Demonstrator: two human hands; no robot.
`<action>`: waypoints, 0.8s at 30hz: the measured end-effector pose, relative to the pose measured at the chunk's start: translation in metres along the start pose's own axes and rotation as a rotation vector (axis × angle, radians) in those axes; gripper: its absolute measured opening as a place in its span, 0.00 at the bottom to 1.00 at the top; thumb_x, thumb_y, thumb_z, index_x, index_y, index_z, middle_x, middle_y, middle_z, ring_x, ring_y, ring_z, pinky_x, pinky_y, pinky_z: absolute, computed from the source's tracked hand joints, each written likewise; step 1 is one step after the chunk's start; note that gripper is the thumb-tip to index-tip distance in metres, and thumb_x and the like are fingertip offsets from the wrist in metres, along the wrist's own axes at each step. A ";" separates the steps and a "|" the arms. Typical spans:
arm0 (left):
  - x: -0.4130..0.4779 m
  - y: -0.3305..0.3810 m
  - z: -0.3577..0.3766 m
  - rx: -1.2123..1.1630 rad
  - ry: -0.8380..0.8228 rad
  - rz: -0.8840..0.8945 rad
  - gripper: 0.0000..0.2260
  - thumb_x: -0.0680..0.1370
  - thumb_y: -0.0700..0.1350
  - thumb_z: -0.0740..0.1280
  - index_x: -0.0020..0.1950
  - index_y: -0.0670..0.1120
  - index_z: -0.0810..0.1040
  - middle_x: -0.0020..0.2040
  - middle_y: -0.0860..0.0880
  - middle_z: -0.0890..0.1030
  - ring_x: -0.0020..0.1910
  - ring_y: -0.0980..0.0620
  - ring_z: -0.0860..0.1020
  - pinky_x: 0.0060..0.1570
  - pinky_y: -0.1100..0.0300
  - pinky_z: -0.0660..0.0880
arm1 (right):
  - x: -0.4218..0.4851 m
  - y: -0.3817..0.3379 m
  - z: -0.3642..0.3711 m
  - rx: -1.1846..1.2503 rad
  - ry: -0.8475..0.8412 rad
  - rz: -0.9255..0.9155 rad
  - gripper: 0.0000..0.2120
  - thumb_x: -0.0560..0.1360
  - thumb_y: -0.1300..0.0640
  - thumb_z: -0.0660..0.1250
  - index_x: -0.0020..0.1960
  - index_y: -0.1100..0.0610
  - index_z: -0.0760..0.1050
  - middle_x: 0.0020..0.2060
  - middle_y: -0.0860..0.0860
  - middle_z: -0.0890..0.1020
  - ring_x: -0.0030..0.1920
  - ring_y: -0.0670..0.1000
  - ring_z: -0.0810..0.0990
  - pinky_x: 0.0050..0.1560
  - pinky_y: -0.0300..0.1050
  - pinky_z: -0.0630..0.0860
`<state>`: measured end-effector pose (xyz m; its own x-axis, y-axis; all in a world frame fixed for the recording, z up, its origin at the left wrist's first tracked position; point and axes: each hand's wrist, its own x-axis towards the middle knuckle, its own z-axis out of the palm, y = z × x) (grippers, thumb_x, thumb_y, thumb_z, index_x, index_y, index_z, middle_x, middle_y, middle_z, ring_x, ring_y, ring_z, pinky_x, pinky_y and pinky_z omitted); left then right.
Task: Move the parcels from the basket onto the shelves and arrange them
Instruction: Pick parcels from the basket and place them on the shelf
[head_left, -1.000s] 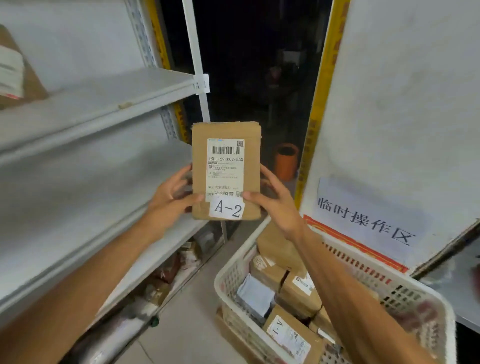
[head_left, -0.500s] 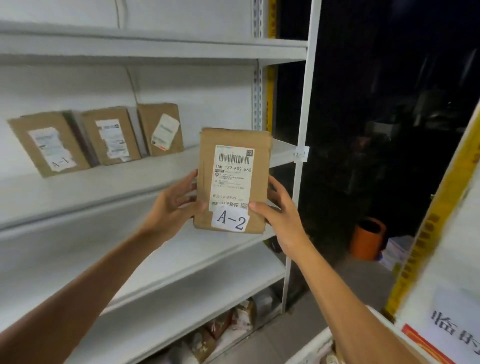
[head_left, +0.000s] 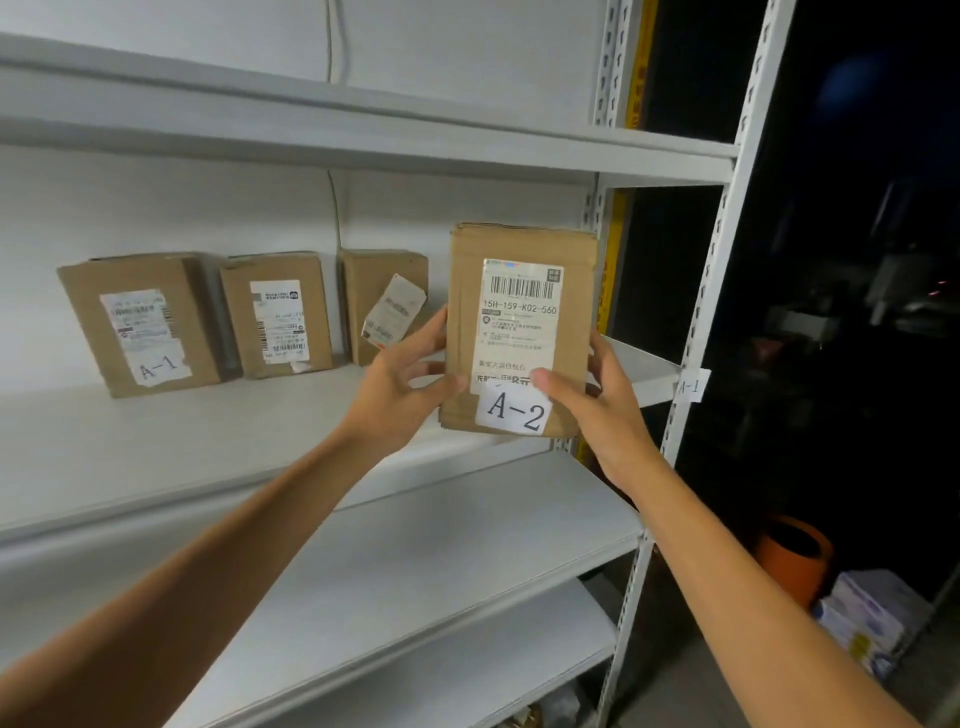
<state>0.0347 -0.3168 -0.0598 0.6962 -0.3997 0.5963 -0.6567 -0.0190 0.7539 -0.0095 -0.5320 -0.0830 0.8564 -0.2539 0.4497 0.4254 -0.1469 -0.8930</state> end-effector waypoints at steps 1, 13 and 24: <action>0.007 -0.007 0.000 0.002 0.003 0.001 0.31 0.75 0.34 0.69 0.66 0.66 0.66 0.59 0.67 0.78 0.61 0.62 0.76 0.52 0.67 0.76 | 0.008 0.004 0.000 -0.009 0.000 0.003 0.35 0.71 0.53 0.75 0.73 0.40 0.63 0.59 0.38 0.79 0.58 0.40 0.78 0.55 0.43 0.78; 0.105 -0.130 0.008 0.155 0.109 -0.085 0.32 0.74 0.34 0.70 0.68 0.64 0.66 0.52 0.72 0.78 0.52 0.71 0.77 0.52 0.66 0.77 | 0.133 0.097 0.013 -0.132 -0.103 0.065 0.30 0.77 0.59 0.69 0.74 0.47 0.62 0.60 0.39 0.78 0.60 0.40 0.77 0.62 0.40 0.75; 0.206 -0.219 0.021 1.009 0.289 -0.006 0.33 0.67 0.38 0.74 0.68 0.41 0.63 0.62 0.37 0.68 0.56 0.39 0.70 0.52 0.46 0.75 | 0.288 0.178 0.020 -0.319 -0.237 0.109 0.29 0.75 0.60 0.71 0.72 0.49 0.64 0.56 0.42 0.78 0.56 0.45 0.79 0.43 0.22 0.70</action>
<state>0.3154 -0.4140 -0.1076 0.6559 -0.1650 0.7366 -0.4972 -0.8287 0.2571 0.3186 -0.6126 -0.1122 0.9508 -0.0627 0.3033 0.2486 -0.4296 -0.8682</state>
